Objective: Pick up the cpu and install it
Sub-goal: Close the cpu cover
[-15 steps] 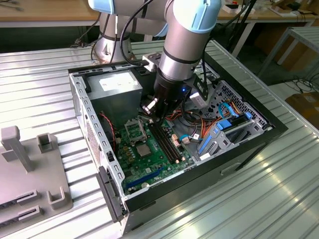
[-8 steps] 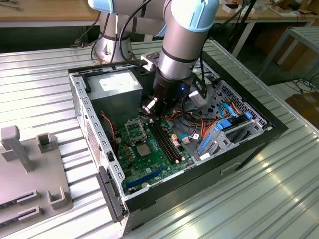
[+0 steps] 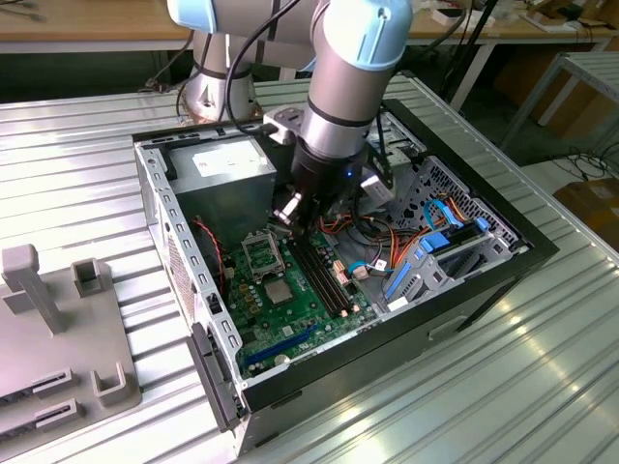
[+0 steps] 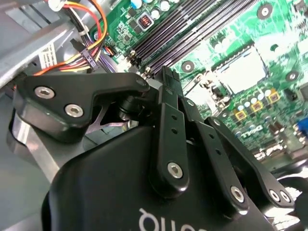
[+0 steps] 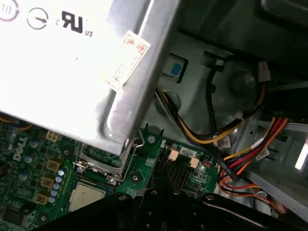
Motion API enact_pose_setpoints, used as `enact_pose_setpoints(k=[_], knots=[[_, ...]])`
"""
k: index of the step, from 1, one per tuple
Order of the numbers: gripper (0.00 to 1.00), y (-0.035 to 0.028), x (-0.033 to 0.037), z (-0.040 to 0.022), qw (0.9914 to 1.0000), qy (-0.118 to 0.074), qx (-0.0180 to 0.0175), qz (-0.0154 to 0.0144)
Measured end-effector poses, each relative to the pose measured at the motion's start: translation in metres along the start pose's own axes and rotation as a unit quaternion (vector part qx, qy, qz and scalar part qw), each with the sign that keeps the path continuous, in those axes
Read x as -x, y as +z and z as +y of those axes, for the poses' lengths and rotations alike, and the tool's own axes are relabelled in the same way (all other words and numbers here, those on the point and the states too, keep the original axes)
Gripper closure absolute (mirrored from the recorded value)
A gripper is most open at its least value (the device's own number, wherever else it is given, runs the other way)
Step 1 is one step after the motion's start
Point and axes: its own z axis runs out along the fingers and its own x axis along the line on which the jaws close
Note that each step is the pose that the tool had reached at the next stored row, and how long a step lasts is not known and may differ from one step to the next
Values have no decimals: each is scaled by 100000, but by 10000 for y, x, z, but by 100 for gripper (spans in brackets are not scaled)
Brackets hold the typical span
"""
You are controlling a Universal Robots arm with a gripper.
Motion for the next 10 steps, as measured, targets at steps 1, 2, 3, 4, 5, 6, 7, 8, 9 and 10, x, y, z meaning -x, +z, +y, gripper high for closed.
enact_pose_setpoints(k=[1,2,3,4,5,6,7,8,9,10], knots=[[89,9,0,1,99998,-705,25,-26],[89,17,2,3,99991,-1359,135,-81],[89,20,2,6,99983,-1779,410,-202],[89,22,2,7,99975,-2039,823,-391],[89,23,3,7,99959,-2303,1551,-728],[89,23,3,8,99940,-2456,2202,-1027],[89,23,3,7,99901,-2714,3187,-1475],[89,24,3,8,99868,-2993,3790,-1748],[89,27,2,8,99839,-3492,4072,-1865],[89,35,3,9,99800,-4355,4182,-1890]])
